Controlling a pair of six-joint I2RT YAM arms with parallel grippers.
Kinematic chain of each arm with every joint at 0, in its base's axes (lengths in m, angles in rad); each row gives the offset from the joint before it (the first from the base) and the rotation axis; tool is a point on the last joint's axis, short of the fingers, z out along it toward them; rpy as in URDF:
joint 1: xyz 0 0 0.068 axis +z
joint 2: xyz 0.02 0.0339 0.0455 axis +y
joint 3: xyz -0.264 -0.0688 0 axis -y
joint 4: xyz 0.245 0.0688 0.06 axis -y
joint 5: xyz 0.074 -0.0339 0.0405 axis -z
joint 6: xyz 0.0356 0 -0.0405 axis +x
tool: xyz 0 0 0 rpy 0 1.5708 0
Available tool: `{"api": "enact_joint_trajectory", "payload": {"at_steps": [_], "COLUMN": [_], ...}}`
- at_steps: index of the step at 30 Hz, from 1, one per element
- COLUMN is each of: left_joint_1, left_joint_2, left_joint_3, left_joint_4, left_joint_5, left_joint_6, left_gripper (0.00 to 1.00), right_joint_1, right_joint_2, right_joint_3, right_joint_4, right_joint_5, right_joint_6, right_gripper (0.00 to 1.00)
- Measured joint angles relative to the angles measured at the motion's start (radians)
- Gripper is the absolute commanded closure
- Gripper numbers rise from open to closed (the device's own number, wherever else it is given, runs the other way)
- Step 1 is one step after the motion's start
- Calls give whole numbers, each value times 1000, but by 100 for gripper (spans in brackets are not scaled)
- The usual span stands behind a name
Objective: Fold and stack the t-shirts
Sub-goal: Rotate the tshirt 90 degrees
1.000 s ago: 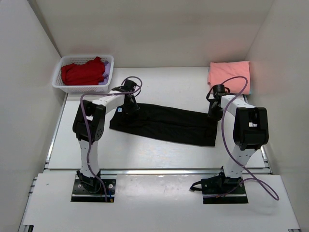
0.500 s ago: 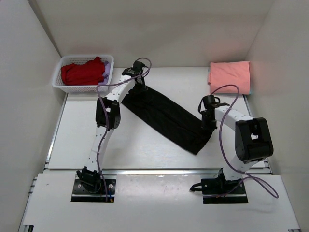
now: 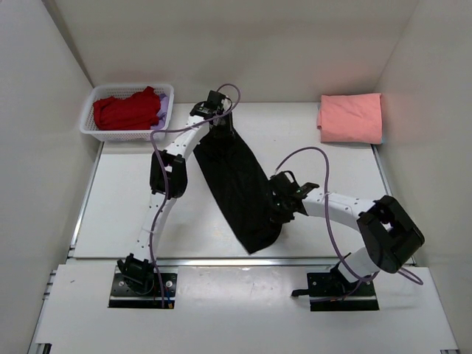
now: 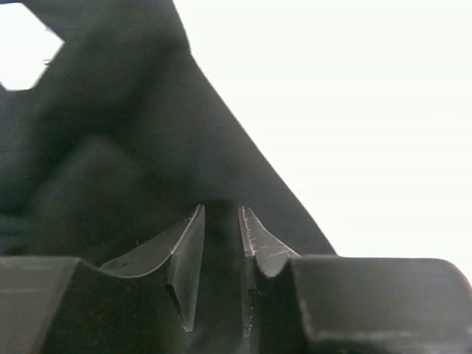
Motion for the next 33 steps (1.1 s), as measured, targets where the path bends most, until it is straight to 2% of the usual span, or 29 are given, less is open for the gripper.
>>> {"api": "enact_joint_trajectory", "payload": {"at_steps": [4, 9, 12, 15, 17, 21, 23, 28, 33], "left_joint_1": [-20, -35, -41, -47, -45, -22, 0, 25, -17], "left_joint_2": [1, 8, 19, 7, -46, -293, -383, -348, -128], "left_joint_3": [-16, -11, 20, 35, -22, -364, -455, -373, -153], "left_joint_4": [101, 148, 126, 97, 97, 153, 148, 107, 7], "left_joint_5": [94, 175, 164, 95, 54, -42, -89, -188, -259], "left_joint_6": [-16, -55, -42, -21, -21, -25, -27, -17, -24], "left_gripper": [63, 64, 64, 62, 61, 63, 63, 62, 64], "right_joint_1": [50, 99, 132, 140, 134, 128, 129, 143, 166], "right_joint_2": [5, 30, 45, 46, 43, 41, 40, 35, -16], "right_joint_3": [-17, -14, 4, 5, -1, -2, -2, -2, -53], "right_joint_4": [80, 145, 144, 143, 149, 146, 145, 144, 160], "right_joint_5": [-45, -87, -85, -84, -94, -113, -117, -108, -96], "right_joint_6": [56, 91, 98, 101, 96, 58, 40, 14, 12], "right_gripper": [83, 84, 83, 82, 82, 82, 81, 81, 81]}}
